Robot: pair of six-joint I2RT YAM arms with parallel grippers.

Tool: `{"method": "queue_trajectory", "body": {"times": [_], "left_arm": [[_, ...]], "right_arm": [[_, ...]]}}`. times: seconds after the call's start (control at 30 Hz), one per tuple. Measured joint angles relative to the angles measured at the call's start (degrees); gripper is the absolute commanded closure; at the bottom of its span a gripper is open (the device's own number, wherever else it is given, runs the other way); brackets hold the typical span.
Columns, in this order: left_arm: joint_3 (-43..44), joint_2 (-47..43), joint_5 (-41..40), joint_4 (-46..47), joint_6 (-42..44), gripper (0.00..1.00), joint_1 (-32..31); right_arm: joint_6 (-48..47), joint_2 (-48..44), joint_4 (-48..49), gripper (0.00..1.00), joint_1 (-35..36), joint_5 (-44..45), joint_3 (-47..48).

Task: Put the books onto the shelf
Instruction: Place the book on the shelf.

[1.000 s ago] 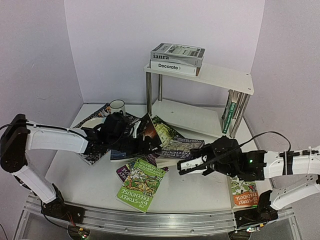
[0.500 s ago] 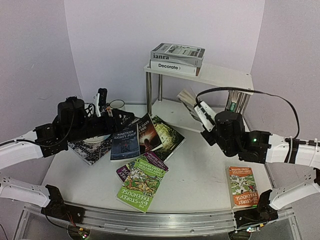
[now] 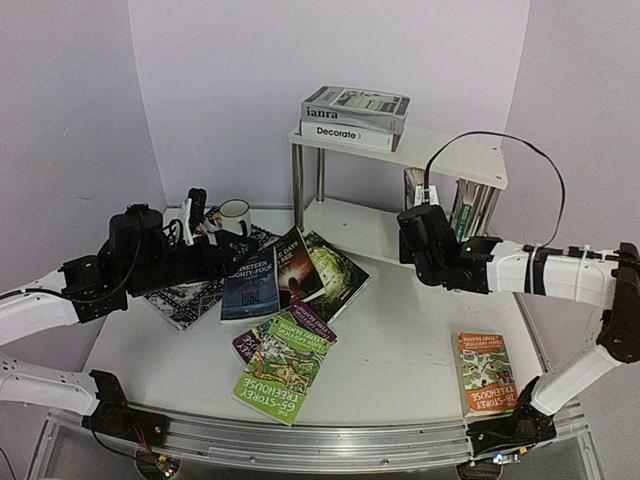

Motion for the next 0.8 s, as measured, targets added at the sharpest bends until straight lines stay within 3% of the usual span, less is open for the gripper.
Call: {"method": "queue_trajectory", "body": {"times": [0.3, 0.53, 0.67, 0.73, 0.8], "left_arm": [[-0.7, -3.2, -0.6, -0.5, 0.5, 0.15, 0.0], [-0.7, -2.9, -1.0, -1.0, 1.7, 0.15, 0.0], [-0.7, -2.2, -1.0, -1.0, 1.8, 0.15, 0.0], [-0.7, -1.8, -1.0, -1.0, 1.9, 0.15, 0.0], [-0.7, -1.4, -1.0, -1.0, 1.9, 0.15, 0.0]], "right_arm": [[10.9, 5.5, -0.7, 1.00, -3.7, -1.4, 1.0], [13.9, 8.3, -2.3, 1.00, -6.0, -2.9, 4.0], [14.9, 10.4, -3.0, 0.91, -7.6, -4.3, 6.1], [15.6, 11.1, -3.9, 0.76, -8.4, -5.0, 7.1], [16.3, 12.1, -5.3, 0.72, -8.9, -5.4, 8.6]]}}
